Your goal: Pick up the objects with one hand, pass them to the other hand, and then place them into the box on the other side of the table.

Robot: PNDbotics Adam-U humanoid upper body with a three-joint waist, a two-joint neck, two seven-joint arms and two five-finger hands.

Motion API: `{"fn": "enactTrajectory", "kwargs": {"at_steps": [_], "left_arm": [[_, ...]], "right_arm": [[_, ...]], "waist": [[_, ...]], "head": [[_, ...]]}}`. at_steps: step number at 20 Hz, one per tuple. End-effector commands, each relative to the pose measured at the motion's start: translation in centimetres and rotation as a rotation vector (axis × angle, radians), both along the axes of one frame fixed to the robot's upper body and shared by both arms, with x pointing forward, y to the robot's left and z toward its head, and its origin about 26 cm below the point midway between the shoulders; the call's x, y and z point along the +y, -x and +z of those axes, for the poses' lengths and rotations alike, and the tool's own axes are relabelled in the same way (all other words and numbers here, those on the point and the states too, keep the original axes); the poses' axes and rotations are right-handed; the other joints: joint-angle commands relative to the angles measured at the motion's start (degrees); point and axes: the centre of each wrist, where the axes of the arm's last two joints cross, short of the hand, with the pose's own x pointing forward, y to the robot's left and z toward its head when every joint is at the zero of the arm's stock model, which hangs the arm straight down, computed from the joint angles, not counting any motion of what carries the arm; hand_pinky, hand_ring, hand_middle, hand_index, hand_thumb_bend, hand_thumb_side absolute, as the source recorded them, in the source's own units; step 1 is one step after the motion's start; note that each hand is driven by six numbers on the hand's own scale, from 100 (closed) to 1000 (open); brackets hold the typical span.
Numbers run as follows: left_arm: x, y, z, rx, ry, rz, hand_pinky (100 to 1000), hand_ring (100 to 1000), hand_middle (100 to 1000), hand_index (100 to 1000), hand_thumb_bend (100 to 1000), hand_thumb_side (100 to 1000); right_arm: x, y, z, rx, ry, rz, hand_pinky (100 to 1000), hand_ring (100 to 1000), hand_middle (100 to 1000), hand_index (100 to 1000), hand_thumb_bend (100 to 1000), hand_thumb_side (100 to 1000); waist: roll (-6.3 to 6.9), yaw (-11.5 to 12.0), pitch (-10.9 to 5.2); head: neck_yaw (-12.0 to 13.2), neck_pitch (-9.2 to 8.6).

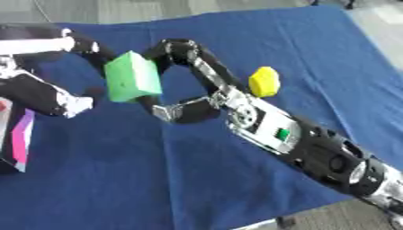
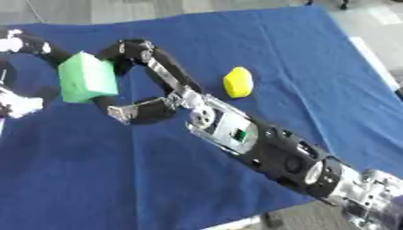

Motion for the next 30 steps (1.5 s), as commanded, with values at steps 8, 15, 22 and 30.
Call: {"fn": "enactTrajectory", "kwargs": {"at_steps": [8,15,22,30], "left_arm": [[-0.2,0.7,1.7,-0.01,0.022,-0.011,1000,846,686,900,100,248],[-0.7,1.1,1.7,0.006,0.02,-0.027,1000,845,685,900,100,247],[-1.2,1.4,1.4,0.01,0.01,-0.038,1000,848,689,902,100,248],[-1.4,1.4,1.2,0.006,0.003,-0.051,1000,850,691,902,100,358]], "right_arm": [[-0.3,-0.2,0.3,-0.023,0.039,-0.002,580,579,515,567,245,100],[-0.3,-0.3,0.4,-0.024,0.041,-0.011,577,579,517,568,248,100],[-0.3,-0.2,0.8,-0.027,0.021,-0.017,575,580,518,570,244,100],[-0.1,0.0,1.4,-0.022,0.0,-0.038,570,582,524,579,230,100]], "waist": [[0.4,0.01,0.31],[0.4,-0.07,0.56],[0.48,-0.31,0.69],[0.57,-0.44,0.75]], "head": [[-0.54,0.08],[-0.54,0.08],[-0.52,0.08],[-0.78,0.08]]}}
